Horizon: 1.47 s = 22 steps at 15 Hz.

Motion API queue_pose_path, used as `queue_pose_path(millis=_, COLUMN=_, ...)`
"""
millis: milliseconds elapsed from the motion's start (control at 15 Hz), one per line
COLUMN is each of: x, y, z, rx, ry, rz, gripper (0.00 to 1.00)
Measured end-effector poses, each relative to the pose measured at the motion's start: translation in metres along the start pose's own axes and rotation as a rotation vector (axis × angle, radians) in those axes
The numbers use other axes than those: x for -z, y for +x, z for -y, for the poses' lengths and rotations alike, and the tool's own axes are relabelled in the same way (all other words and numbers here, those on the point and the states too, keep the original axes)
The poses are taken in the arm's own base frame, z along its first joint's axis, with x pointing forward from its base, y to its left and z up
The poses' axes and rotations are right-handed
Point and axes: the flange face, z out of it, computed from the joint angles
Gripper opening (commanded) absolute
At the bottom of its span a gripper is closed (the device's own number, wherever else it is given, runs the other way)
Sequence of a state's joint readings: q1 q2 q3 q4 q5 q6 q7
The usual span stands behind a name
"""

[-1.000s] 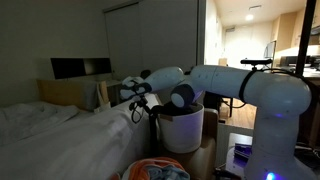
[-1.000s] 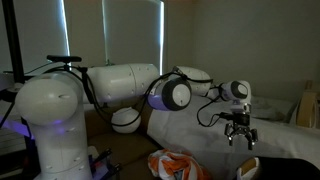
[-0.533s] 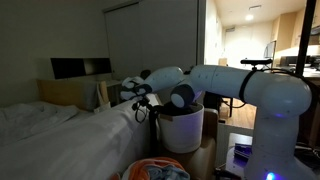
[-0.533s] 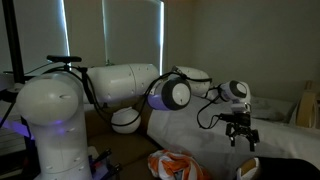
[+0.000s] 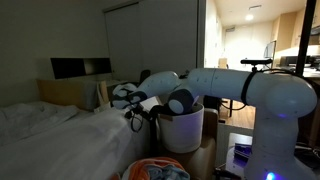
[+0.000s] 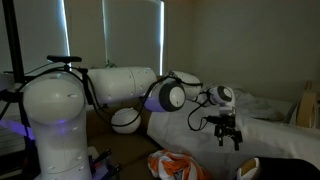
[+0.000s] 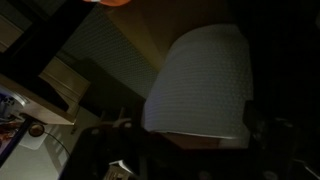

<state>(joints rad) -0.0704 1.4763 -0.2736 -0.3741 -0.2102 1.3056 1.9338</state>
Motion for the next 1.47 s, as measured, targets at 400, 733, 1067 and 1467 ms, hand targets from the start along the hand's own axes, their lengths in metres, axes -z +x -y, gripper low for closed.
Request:
queue_pose_path(millis=400, x=-0.043, y=-0.025, z=-0.003, rx=0.042, ry=-0.087, rz=-0.026, gripper=1.00)
queue_pose_path(millis=733, x=-0.080, y=-0.030, z=-0.002, rx=0.053, ry=-0.157, rz=-0.058, gripper=1.00)
queue_pose_path(millis=1067, x=-0.073, y=-0.021, z=0.001, rx=0.025, ry=-0.088, rz=-0.217, gripper=1.00)
queue_pose_path(millis=1467, x=-0.015, y=-0.032, z=-0.012, rx=-0.002, ry=0.092, rz=-0.432, gripper=1.00)
